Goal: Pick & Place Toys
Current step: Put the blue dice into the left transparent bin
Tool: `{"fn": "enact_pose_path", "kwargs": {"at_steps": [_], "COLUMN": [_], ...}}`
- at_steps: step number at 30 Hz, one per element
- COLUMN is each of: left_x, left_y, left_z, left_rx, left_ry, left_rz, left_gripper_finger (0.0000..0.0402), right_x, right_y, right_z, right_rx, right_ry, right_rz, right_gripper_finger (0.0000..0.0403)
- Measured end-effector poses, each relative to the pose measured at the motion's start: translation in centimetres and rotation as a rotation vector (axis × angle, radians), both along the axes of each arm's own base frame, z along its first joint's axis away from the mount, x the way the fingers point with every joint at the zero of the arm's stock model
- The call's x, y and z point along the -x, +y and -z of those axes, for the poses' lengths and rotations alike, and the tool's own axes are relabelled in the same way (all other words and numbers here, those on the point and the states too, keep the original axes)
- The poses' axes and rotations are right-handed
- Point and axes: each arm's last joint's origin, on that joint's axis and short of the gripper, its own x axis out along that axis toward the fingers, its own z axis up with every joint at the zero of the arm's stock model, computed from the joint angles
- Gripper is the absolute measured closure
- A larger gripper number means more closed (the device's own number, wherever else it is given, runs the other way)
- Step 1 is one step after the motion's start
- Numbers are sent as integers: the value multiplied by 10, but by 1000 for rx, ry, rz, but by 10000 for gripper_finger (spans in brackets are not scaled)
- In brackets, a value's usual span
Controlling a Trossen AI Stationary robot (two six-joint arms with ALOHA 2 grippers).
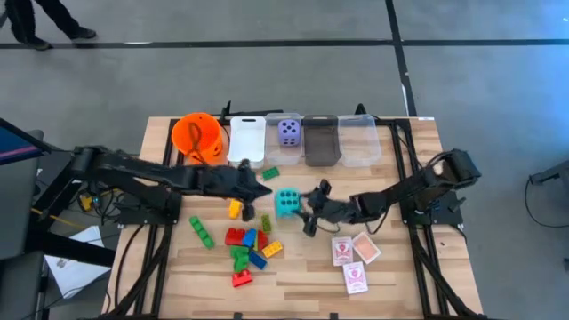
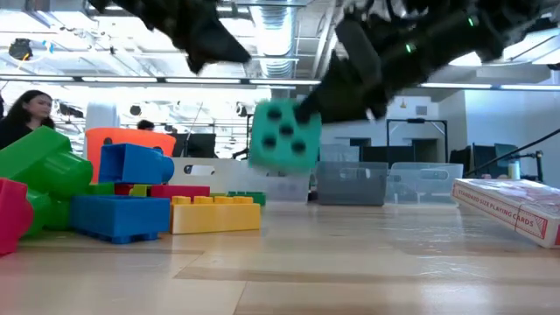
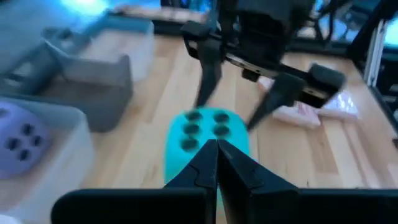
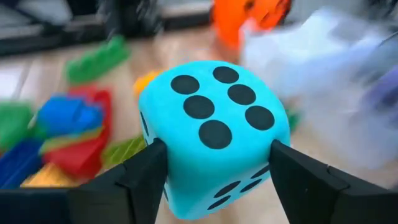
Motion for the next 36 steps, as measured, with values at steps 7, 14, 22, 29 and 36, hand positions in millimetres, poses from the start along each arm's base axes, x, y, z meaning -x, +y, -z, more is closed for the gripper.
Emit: {"fn": "enact_pose_path", "kwargs": {"at_steps": [7,14,22,29,36], "left_x": [40,46,35,28,14], "left_y": [0,-6,-8,-9,-12], "left_z": [-28,-24,-8,7,31], "left_rx": [-45,-58,-49,-30,-52], "left_ry": [-32,23,108,203,312], "left_rz": [-73,-68,-87,-109,-109], "left_gripper_finger": [399,399,399,399,399], "right_x": [15,19,-11,-28,-19], "right_y": [-42,-109,-175,-163,-95], "right_z": [-58,-75,-68,-57,-77], "right_rx": [173,216,175,124,141], "right_ry": [-122,-133,-95,-9,43], "right_rz": [162,186,113,9,-31], "right_gripper_finger": [150,150,172,196,201]}}
